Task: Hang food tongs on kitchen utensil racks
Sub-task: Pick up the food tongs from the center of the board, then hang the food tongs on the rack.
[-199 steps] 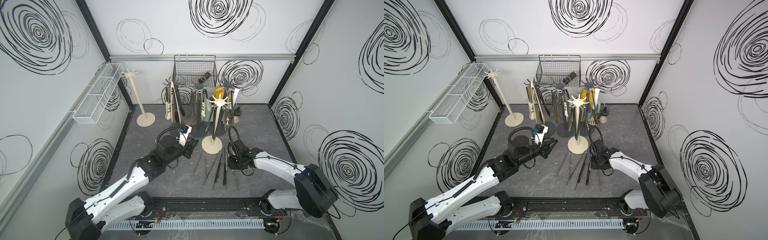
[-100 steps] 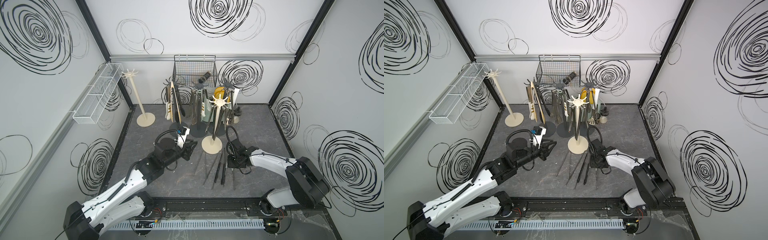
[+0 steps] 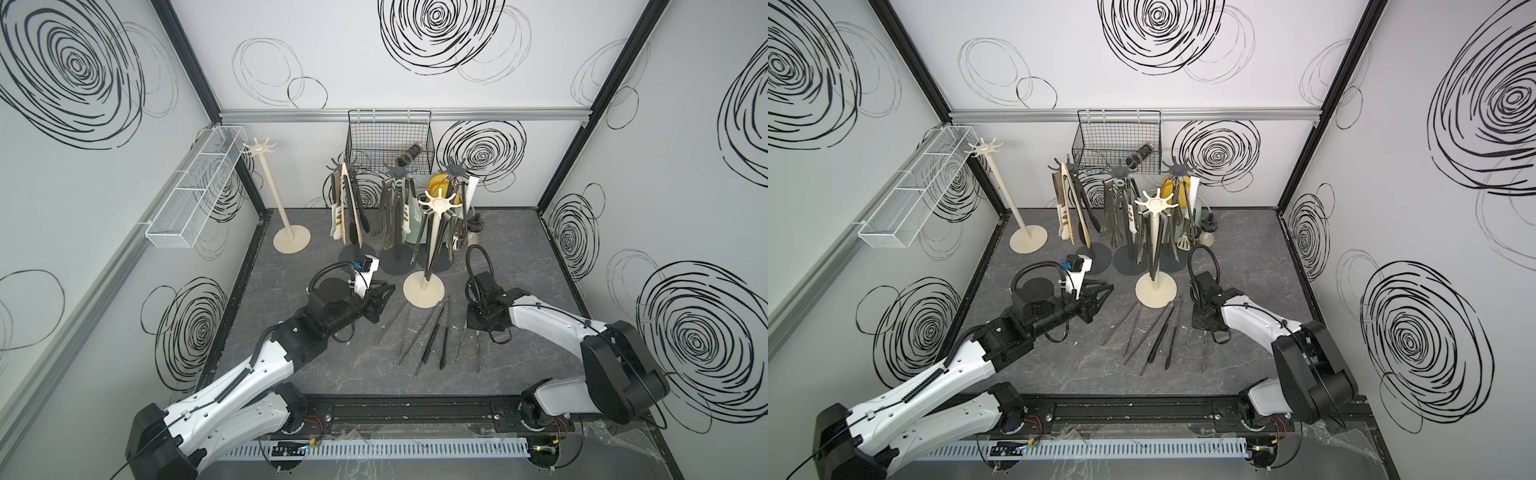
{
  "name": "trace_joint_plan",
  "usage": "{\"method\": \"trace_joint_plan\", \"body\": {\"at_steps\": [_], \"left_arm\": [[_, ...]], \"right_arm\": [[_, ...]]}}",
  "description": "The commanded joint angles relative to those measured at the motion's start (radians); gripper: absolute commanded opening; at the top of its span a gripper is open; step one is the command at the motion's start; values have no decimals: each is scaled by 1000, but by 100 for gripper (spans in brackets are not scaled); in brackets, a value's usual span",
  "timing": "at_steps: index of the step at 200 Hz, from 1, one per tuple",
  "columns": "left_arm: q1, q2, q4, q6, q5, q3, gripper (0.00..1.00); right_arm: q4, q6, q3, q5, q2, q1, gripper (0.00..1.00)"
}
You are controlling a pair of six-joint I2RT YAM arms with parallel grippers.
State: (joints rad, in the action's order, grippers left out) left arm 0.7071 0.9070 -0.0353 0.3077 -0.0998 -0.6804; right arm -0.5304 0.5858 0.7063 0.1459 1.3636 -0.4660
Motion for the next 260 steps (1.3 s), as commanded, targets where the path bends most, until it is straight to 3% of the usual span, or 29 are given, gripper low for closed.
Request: {"method": "trace_joint_plan", "body": {"at_steps": [1,83,129,191,260], "left_arm": [[5,-17,-84,19,-15,18,31],[2,-37,-129,23,-12,54,31],[2,-33,-126,24,-8,56,30],[2,-33,-117,21,15,54,30],[1,-27,-118,40,35,68,29]], "right_arm": [[-70,-38,66,78,-112,1,0],[-143,-130,301,354,-449,-197,0],[-120,-240,420,503,-451,-390,0],[141,-453,391,677,-486,-625,0],[381,-562,431,760,-377,-659,0]]}}
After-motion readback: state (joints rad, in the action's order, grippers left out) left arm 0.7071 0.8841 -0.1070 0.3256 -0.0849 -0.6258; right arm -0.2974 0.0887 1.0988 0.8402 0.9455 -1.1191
